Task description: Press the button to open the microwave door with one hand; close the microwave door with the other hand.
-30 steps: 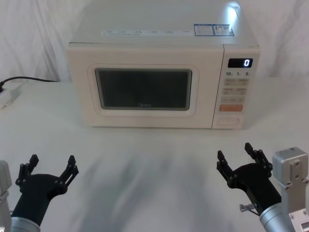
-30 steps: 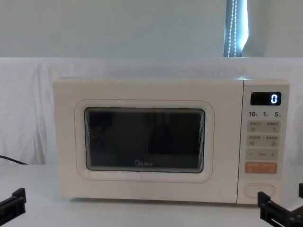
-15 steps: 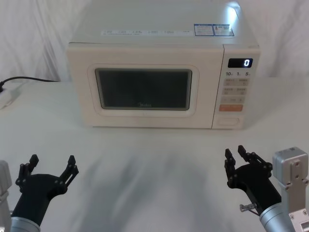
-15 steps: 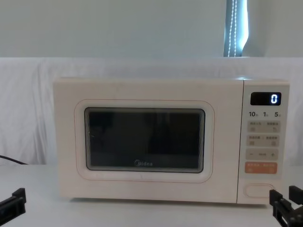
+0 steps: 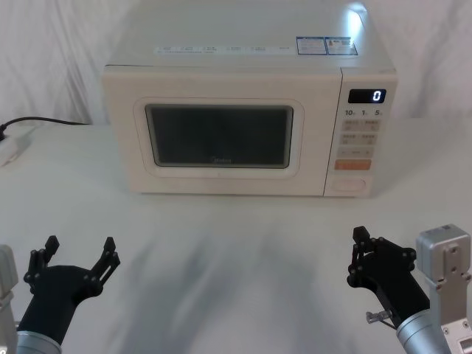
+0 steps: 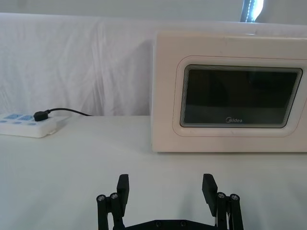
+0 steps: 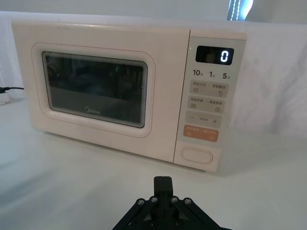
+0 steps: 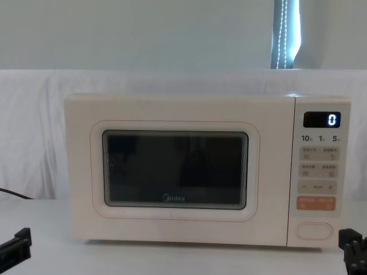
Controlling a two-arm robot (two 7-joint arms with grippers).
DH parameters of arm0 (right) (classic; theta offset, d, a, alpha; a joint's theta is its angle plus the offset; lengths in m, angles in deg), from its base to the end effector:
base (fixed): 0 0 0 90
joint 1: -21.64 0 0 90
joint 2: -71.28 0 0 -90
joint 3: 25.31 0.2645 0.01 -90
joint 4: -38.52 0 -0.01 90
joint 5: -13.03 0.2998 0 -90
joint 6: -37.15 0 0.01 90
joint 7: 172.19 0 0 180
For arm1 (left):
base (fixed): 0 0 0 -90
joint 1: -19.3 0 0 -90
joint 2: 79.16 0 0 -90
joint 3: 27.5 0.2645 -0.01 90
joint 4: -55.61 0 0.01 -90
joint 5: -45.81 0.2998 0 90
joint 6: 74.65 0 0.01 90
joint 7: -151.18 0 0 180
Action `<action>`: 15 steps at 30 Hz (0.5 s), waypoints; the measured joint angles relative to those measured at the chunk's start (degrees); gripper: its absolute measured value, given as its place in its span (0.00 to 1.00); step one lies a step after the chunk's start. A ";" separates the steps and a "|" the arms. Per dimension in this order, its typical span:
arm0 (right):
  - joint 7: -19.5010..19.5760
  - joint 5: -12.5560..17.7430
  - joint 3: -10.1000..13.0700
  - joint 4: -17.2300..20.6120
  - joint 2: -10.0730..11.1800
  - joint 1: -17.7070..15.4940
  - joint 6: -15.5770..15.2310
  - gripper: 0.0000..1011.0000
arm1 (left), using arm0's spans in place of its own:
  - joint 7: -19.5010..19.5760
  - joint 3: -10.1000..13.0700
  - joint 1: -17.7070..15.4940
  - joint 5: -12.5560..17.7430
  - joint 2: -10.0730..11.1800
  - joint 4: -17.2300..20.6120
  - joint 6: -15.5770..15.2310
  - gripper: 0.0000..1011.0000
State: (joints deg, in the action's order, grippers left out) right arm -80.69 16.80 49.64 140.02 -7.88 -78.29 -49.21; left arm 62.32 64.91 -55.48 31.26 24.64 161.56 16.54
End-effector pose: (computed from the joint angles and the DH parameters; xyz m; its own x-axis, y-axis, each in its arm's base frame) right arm 0.2615 0.0405 -0.2727 0.2628 -0.9625 0.0675 0.9627 0.2662 0.0477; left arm 0.2505 0.0324 -0.2614 0.1244 0.9917 -0.0329 -0.9921 0.1239 -0.0174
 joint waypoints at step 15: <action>0.00 0.00 0.00 0.00 0.00 0.00 0.00 0.00 | 0.00 0.00 0.00 0.00 0.00 0.00 0.00 0.99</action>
State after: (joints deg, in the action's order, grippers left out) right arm -80.70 16.80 49.64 140.02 -7.88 -78.29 -49.21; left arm 62.32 64.91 -55.48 31.26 24.65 161.56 16.54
